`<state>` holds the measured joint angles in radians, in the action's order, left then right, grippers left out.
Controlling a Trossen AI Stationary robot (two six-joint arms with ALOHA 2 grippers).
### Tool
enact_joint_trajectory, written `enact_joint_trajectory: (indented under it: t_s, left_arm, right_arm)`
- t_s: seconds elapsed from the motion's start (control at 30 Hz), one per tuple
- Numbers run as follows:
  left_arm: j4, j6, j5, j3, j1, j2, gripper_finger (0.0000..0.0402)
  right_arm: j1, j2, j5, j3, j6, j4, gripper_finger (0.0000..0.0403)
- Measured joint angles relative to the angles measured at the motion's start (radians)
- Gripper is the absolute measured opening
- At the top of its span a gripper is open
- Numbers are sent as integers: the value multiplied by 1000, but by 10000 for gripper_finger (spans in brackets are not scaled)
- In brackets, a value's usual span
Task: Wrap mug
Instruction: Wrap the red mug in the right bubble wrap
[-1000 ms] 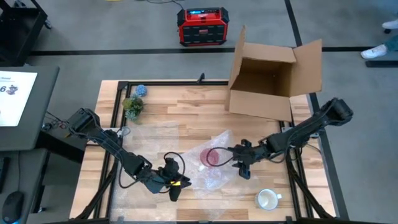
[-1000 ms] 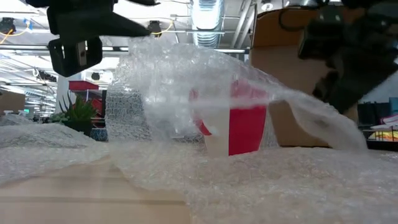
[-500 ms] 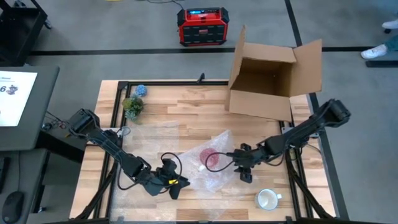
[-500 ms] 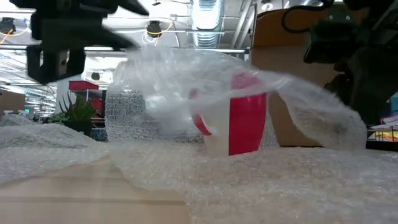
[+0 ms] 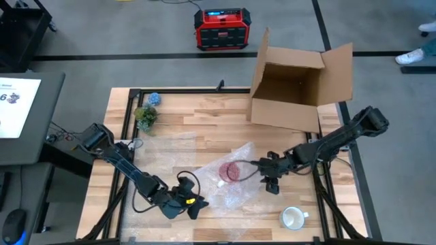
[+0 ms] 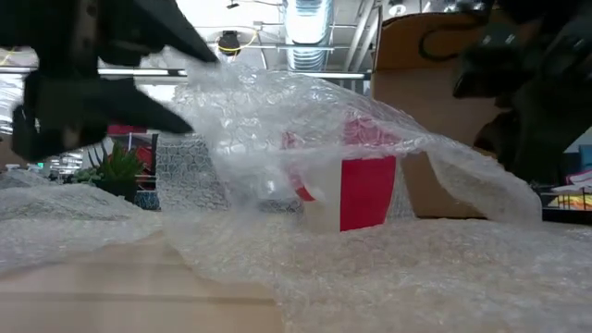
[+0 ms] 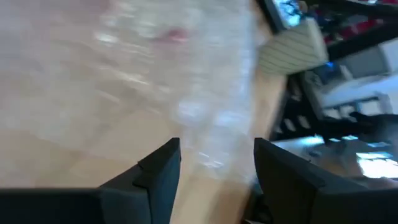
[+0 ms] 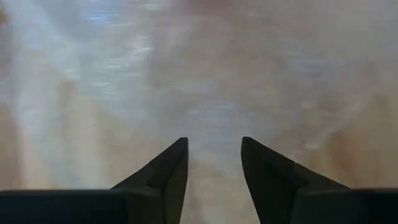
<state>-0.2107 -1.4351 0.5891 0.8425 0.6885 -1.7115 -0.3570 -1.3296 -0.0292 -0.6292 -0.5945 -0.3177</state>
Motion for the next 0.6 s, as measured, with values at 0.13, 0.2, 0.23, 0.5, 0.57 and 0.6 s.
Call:
enact_joint_trajectory:
  t_s: [0.13, 0.2, 0.23, 0.5, 0.57, 0.6]
  left_arm:
    - [-146, 41, -10, 0, -23, -96, 181]
    - [-245, 88, -12, -1, -29, -128, 177]
    - [-288, 115, -12, -1, -29, -136, 173]
    - [-428, 267, 10, 14, -28, -141, 70]
    - [-436, 298, 9, 25, -28, -141, 26]
    - [-436, 312, 8, 34, -27, -141, 13]
  right_arm:
    - [69, 1, 14, 26, 20, -1, 177]
    - [94, 1, 33, 29, 38, 15, 203]
    - [102, -2, 42, 29, 47, 21, 217]
    - [103, -43, 80, 30, 98, 111, 263]
    - [98, -50, 81, 30, 99, 124, 263]
    - [95, -50, 81, 30, 98, 116, 262]
